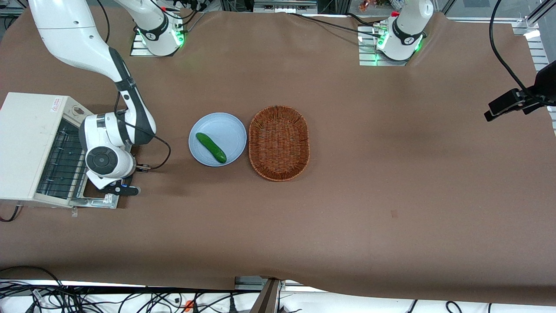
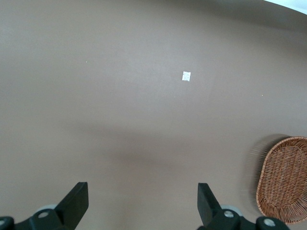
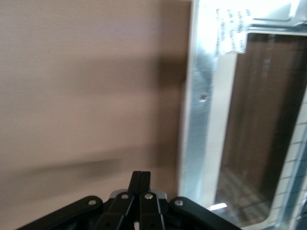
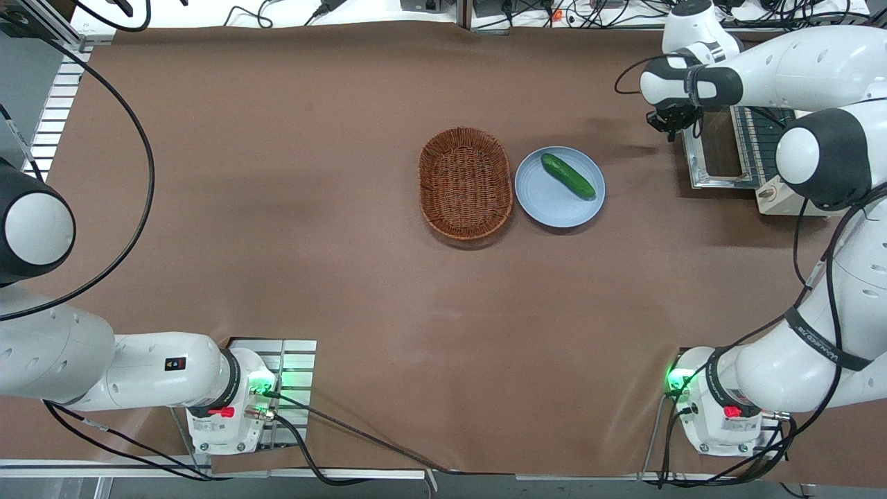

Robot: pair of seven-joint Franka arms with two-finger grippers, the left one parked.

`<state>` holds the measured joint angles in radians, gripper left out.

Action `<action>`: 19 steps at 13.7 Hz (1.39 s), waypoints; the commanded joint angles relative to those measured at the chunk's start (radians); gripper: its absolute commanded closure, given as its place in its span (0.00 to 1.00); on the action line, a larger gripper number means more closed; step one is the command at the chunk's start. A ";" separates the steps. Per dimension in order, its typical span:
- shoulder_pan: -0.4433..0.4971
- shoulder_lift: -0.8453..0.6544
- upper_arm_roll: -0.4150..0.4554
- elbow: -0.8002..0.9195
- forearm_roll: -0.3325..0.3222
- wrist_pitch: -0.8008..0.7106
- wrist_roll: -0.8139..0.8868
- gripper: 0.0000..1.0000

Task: Open oven door with right arm only
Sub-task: 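Release the handle and lift the right gripper away from the oven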

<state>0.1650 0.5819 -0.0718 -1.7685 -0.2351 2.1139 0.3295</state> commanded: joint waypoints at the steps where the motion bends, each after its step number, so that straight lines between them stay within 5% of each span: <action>1: -0.013 -0.089 0.024 -0.014 0.074 -0.041 -0.071 0.92; 2: -0.013 -0.114 0.024 -0.008 0.132 -0.052 -0.113 0.55; 4: -0.013 -0.190 0.015 -0.003 0.258 -0.054 -0.202 0.00; 8: -0.016 -0.336 -0.022 0.082 0.272 -0.185 -0.300 0.00; 11: -0.024 -0.375 -0.065 0.222 0.278 -0.449 -0.429 0.00; 19: -0.180 -0.631 0.027 0.049 0.272 -0.480 -0.451 0.00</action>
<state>0.0122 -0.0170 -0.0737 -1.6646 0.0285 1.6200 -0.1072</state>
